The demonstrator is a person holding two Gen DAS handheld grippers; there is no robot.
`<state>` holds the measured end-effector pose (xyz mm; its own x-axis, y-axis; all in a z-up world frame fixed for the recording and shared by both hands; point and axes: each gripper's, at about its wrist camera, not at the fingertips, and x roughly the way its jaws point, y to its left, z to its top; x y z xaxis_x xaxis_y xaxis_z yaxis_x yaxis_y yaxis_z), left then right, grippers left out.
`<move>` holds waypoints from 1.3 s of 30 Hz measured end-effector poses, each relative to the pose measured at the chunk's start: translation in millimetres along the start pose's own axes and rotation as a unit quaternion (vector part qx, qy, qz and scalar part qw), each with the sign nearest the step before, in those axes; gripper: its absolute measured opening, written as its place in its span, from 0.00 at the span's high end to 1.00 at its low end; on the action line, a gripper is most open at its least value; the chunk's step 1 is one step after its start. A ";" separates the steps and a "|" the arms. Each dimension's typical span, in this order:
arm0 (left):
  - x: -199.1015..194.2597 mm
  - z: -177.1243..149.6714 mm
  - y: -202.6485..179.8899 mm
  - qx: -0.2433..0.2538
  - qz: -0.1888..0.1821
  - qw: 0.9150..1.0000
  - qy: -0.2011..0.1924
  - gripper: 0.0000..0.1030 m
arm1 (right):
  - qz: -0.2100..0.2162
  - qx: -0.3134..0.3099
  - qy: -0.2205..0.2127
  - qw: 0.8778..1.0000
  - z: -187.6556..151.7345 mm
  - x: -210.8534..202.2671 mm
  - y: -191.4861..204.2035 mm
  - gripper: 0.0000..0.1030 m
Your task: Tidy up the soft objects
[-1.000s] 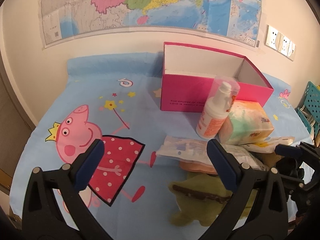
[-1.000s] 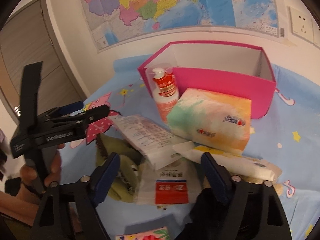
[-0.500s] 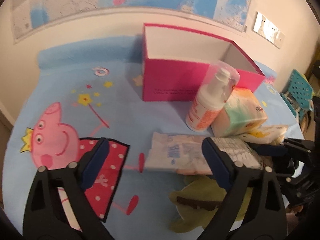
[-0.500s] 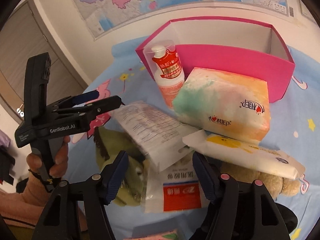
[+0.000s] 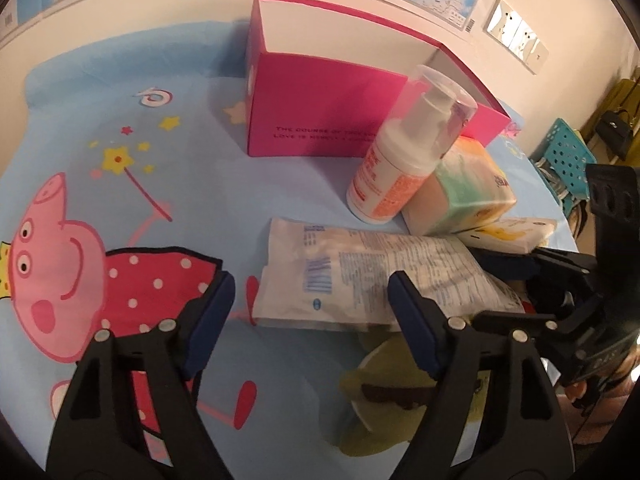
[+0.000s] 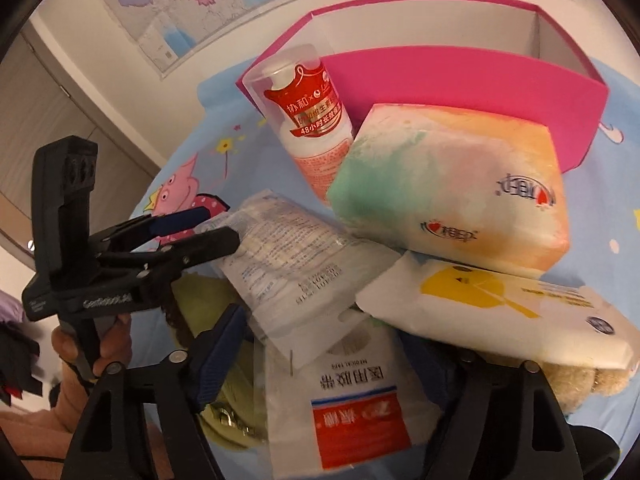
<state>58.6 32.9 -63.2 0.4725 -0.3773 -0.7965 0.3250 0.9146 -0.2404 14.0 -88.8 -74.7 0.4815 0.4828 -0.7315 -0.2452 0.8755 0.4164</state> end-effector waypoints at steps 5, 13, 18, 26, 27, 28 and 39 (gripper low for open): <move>0.5 1.1 3.4 0.001 -0.032 0.999 0.016 0.37 | 0.015 0.009 -0.012 1.000 1.7 2.4 -0.6 0.18; -9.3 -5.3 3.2 0.015 -0.048 0.999 0.013 0.40 | 0.046 0.010 -0.058 0.997 -7.5 -14.7 5.8 0.37; -20.3 -14.0 1.0 0.018 -0.054 0.998 0.005 0.40 | 0.049 0.009 -0.064 0.997 -11.4 -18.4 11.4 0.50; -21.4 -14.6 10.1 0.008 -0.059 0.998 0.006 0.40 | 0.039 0.054 -0.028 0.997 -12.7 -15.4 -19.9 0.47; -20.2 -13.5 11.7 0.009 -0.062 0.998 0.010 0.40 | 0.035 0.053 -0.027 0.998 -11.0 -13.1 -15.1 0.44; -19.4 -13.1 12.3 0.010 -0.064 0.998 0.013 0.40 | 0.031 0.050 -0.023 0.998 -11.9 -14.4 -17.3 0.40; 5.7 -3.8 26.5 -0.005 -0.104 0.993 0.049 0.35 | 0.024 0.042 -0.026 0.998 -10.9 -4.3 -5.1 0.26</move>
<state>66.7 55.6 -76.2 0.3128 -0.5433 -0.7791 0.3991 0.8195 -0.4112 4.0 -95.1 -79.5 0.5148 0.5207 -0.6811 -0.1987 0.8453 0.4960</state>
